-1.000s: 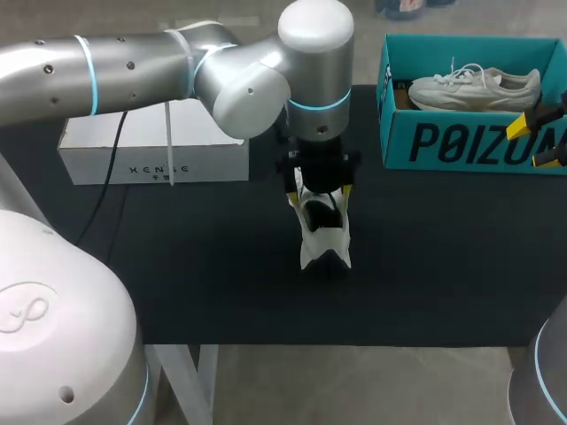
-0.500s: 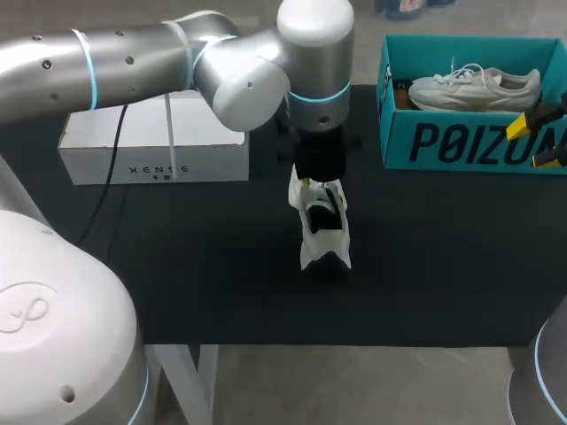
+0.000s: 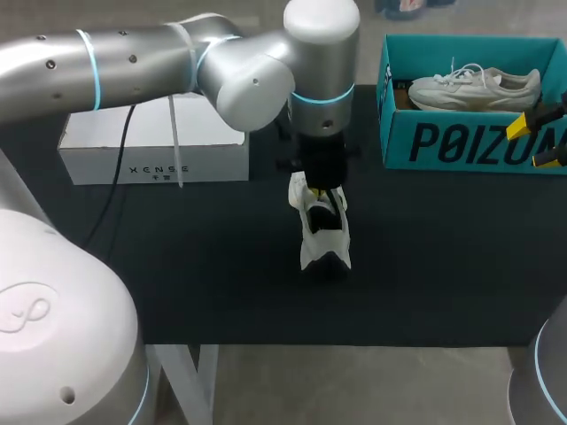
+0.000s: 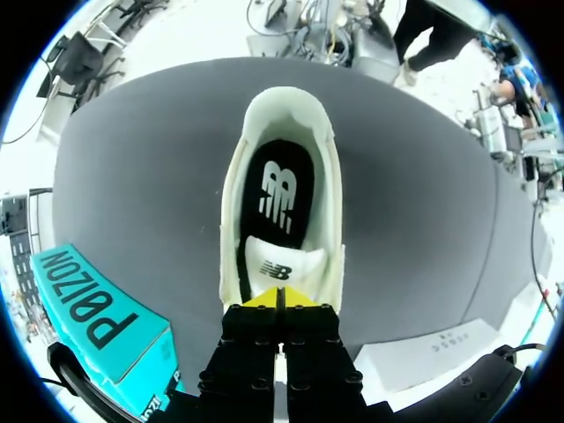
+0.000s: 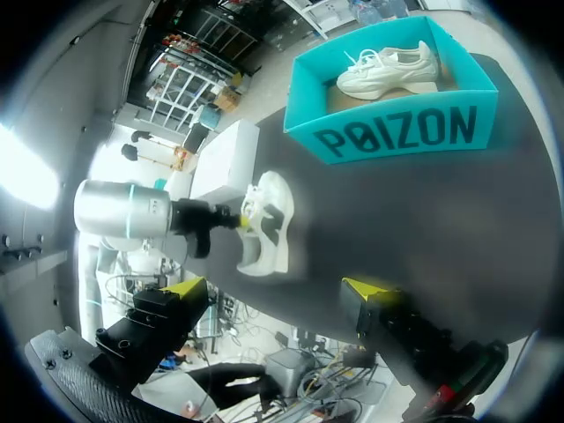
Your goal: Take the shoe out of the shoebox, open the shoe tongue, remove and reinsert the insole, then place the shoe into the shoebox
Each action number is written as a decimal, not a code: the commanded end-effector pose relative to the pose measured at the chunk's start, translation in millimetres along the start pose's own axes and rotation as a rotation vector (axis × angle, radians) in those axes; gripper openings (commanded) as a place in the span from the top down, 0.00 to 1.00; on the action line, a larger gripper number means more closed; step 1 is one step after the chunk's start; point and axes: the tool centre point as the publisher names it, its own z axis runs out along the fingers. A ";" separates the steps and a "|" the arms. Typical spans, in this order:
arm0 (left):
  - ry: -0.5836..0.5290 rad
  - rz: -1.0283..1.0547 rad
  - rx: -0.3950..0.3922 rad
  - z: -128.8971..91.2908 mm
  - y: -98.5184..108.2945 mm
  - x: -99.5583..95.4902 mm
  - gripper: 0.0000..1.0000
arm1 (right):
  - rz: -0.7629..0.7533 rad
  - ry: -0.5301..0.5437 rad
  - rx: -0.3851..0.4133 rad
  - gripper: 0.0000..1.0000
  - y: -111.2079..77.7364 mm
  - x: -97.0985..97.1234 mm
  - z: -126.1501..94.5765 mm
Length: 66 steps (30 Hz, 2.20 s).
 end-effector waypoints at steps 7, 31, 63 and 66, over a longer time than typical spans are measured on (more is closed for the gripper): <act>0.030 -0.111 0.034 10.1 -13.6 -2.4 1.00 | 0.001 -0.002 0.000 0.00 -0.8 -0.1 -0.1; -0.063 -0.683 0.105 -11.8 -32.3 28.6 1.00 | 0.001 -0.002 0.000 0.00 -0.8 -0.1 -0.1; -0.087 -1.079 0.106 -59.0 -104.1 23.8 0.57 | 0.001 -0.002 0.000 0.00 -0.8 -0.1 -0.1; -0.078 -1.077 0.119 -55.7 -105.8 26.0 0.41 | 0.001 -0.002 0.000 0.00 -0.8 -0.1 -0.1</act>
